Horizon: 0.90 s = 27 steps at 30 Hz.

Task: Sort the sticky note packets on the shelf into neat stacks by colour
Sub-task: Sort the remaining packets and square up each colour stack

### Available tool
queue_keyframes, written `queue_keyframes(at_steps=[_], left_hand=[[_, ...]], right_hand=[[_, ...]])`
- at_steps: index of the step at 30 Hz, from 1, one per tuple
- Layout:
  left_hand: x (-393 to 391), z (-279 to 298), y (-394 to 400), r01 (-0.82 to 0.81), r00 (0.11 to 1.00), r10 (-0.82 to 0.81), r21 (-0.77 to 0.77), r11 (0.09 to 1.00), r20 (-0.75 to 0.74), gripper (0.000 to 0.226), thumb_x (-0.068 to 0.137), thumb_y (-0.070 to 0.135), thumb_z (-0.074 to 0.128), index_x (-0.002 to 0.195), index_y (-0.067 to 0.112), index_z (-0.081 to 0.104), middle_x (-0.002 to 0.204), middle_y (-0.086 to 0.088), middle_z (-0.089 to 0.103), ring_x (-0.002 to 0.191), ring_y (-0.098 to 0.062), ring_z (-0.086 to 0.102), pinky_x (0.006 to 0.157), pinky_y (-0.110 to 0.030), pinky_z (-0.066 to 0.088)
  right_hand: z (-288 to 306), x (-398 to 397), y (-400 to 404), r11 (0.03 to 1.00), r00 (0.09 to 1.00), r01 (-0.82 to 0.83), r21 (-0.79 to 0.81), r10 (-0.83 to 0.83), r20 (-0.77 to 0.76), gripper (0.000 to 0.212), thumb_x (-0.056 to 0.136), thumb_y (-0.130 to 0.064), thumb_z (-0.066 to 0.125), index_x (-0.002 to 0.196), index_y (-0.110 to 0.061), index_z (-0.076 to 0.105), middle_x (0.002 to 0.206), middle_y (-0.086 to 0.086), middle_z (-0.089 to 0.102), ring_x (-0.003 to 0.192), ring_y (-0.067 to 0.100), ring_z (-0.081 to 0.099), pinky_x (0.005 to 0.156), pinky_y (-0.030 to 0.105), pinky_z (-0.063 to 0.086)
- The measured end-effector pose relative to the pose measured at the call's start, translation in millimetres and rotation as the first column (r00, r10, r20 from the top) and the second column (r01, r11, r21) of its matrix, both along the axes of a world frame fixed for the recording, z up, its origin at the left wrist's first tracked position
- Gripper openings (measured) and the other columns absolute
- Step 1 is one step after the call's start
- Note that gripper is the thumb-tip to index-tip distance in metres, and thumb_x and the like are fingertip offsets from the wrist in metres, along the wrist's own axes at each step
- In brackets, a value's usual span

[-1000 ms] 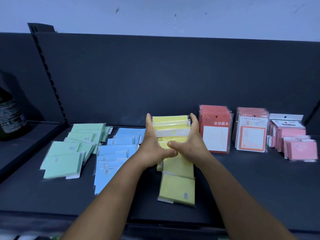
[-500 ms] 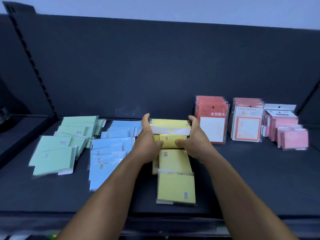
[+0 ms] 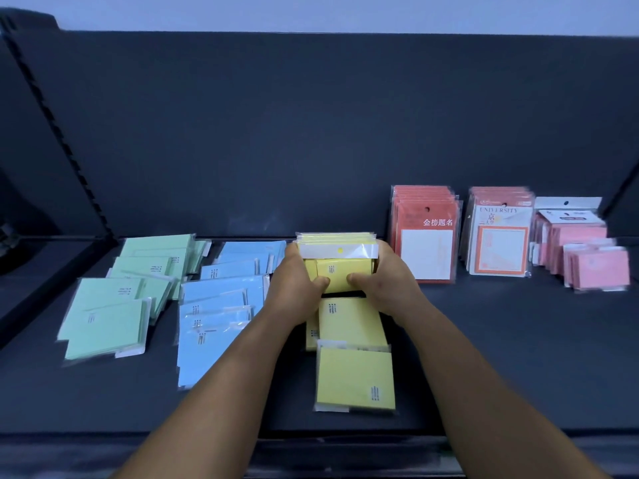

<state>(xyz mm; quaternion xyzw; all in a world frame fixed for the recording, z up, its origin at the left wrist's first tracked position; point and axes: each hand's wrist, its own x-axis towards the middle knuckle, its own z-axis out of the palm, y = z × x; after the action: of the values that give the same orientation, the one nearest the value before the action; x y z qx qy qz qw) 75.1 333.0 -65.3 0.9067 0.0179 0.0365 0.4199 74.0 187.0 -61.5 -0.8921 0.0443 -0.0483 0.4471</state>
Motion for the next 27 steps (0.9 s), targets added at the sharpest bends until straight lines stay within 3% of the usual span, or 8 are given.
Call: queue_keyframes(at_steps=[5,10,14,16,19,21,24,27], left_hand=[[2.8,-0.8,2.0,-0.007,1.0,0.007,-0.07,0.998,-0.005,0.052,0.085,0.019,0.066,0.13,0.017,0.04,0.11,0.002,0.059,0.102,-0.021,0.058,0.079,-0.028,0.043],[6.3,-2.8,4.4,-0.003,1.0,0.003,-0.122,0.993,-0.005,0.048,0.088,0.023,0.061,0.131,0.019,0.041,0.113,-0.001,0.062,0.101,-0.023,0.059,0.084,-0.034,0.049],[6.7,-3.0,5.3,-0.01,1.0,0.008,-0.162,0.987,-0.015,0.05,0.085,0.018,0.064,0.129,0.02,0.041,0.111,0.0,0.062,0.097,-0.022,0.061,0.084,-0.037,0.052],[7.6,-3.4,6.0,-0.006,0.999,0.0,-0.164,0.986,-0.034,0.05,0.084,0.013,0.063,0.128,0.022,0.041,0.107,0.001,0.062,0.094,-0.022,0.063,0.081,-0.037,0.054],[9.1,-4.2,7.8,0.002,0.998,-0.013,-0.192,0.981,-0.059,0.053,0.081,0.001,0.053,0.126,0.026,0.041,0.102,0.001,0.062,0.09,-0.022,0.065,0.077,-0.04,0.056],[8.4,-4.0,8.4,-0.001,0.998,-0.011,-0.206,0.978,-0.059,0.054,0.081,-0.002,0.046,0.126,0.027,0.042,0.104,0.001,0.061,0.091,-0.025,0.065,0.077,-0.043,0.057],[8.2,-4.4,8.3,-0.009,1.0,0.005,-0.191,0.982,-0.026,0.05,0.083,-0.002,0.042,0.126,0.025,0.045,0.104,0.001,0.06,0.091,-0.022,0.061,0.064,-0.034,0.054],[6.9,-3.2,7.1,-0.028,1.0,0.028,-0.186,0.982,-0.003,0.038,0.086,0.0,0.043,0.119,0.019,0.048,0.096,0.001,0.058,0.082,-0.02,0.055,0.051,-0.025,0.039]], right_hand=[[0.8,1.7,0.2,0.999,1.0,0.012,-0.038,-0.012,0.021,0.046,0.084,-0.021,0.069,0.121,-0.014,0.044,0.102,-0.001,0.059,0.092,0.019,0.054,0.07,0.026,0.036],[-0.6,2.3,-0.1,0.996,1.0,-0.008,-0.087,0.01,0.024,0.042,0.091,-0.023,0.061,0.127,-0.013,0.042,0.113,0.003,0.06,0.104,0.024,0.056,0.074,0.027,0.035],[2.0,-2.2,2.3,0.995,0.995,0.006,-0.097,0.004,0.099,0.081,0.086,-0.015,0.067,0.148,-0.022,0.015,0.137,0.004,0.049,0.119,0.027,0.051,0.093,0.033,0.041],[4.1,-5.1,3.4,0.992,0.984,0.004,-0.126,0.019,0.18,0.091,0.081,-0.011,0.07,0.149,-0.026,0.012,0.146,0.0,0.038,0.126,0.022,0.045,0.098,0.032,0.039],[5.1,-7.2,4.6,0.976,0.943,-0.002,-0.218,0.074,0.323,0.082,0.075,-0.006,0.072,0.141,-0.029,0.029,0.138,-0.004,0.031,0.121,0.015,0.041,0.088,0.026,0.041],[3.8,-7.9,4.9,0.948,0.923,0.003,-0.317,0.12,0.365,0.069,0.071,-0.004,0.071,0.13,-0.028,0.042,0.128,-0.004,0.031,0.117,0.015,0.036,0.086,0.029,0.044],[-0.2,-8.0,3.6,0.888,0.947,-0.01,-0.46,0.155,0.279,0.06,0.072,-0.007,0.069,0.125,-0.027,0.049,0.126,-0.003,0.033,0.121,0.017,0.027,0.092,0.032,0.043],[0.0,-8.3,1.8,0.853,0.953,-0.013,-0.521,0.168,0.252,0.056,0.074,-0.01,0.069,0.124,-0.027,0.05,0.122,-0.004,0.036,0.119,0.017,0.029,0.093,0.032,0.042]])
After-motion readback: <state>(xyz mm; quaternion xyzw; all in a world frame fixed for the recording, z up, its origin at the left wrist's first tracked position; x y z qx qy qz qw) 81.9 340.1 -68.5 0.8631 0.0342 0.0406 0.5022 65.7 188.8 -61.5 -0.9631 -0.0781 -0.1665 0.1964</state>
